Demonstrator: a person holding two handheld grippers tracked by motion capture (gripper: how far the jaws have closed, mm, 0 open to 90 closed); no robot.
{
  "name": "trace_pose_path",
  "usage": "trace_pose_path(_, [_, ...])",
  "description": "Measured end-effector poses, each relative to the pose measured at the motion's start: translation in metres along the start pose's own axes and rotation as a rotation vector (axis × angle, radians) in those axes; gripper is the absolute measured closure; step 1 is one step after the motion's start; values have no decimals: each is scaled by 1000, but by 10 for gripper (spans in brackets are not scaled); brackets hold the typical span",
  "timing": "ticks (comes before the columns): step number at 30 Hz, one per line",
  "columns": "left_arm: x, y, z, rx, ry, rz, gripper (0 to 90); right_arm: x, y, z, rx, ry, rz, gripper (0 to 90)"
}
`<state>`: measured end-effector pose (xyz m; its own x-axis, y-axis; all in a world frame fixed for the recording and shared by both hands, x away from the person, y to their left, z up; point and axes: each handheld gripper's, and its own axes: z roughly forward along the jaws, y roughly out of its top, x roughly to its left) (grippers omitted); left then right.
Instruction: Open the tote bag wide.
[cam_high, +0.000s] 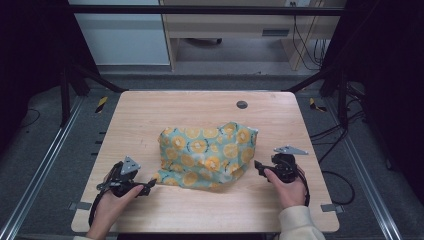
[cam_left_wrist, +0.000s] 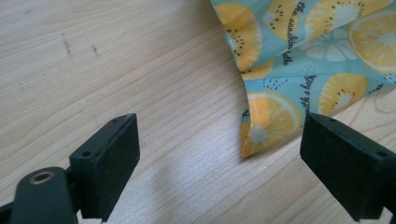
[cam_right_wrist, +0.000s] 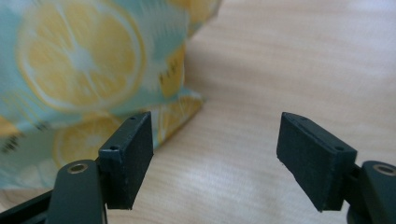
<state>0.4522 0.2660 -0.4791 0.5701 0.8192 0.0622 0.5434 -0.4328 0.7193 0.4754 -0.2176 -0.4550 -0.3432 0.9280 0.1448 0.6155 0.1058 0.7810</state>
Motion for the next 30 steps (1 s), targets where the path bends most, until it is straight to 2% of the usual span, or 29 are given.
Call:
trace_pose_path(2, [1,0,0,0,3,-5,119,4,13,-9,-29,10,-25,297])
trace_pose_path(7, [0,0,0,-1,4,-3,119,17,52,-23,-56,27,-98,291])
trace_pose_path(12, [1,0,0,-2,5,-7,119,34,94,-26,-42,59,-156,278])
trace_pose_path(16, [2,0,-1,-2,6,-10,119,44,120,-17,15,98,-168,266])
trace_pose_path(18, [2,0,-1,-2,6,-10,119,47,126,-15,26,93,-182,270])
trace_pose_path(19, [2,0,-1,-1,5,-9,119,51,136,-8,50,82,-205,272])
trace_pose_path(21, [2,1,-1,2,4,-4,119,54,144,-1,70,83,-210,296])
trace_pose_path(23, [1,1,-1,1,5,-3,119,55,148,4,82,82,-212,301])
trace_pose_path(27, [1,0,0,4,2,-1,119,61,155,26,159,87,-217,339])
trace_pose_path(29, [1,1,0,6,2,0,119,61,155,30,177,87,-221,344])
trace_pose_path(30, [1,1,0,6,2,0,119,64,155,37,208,83,-227,381])
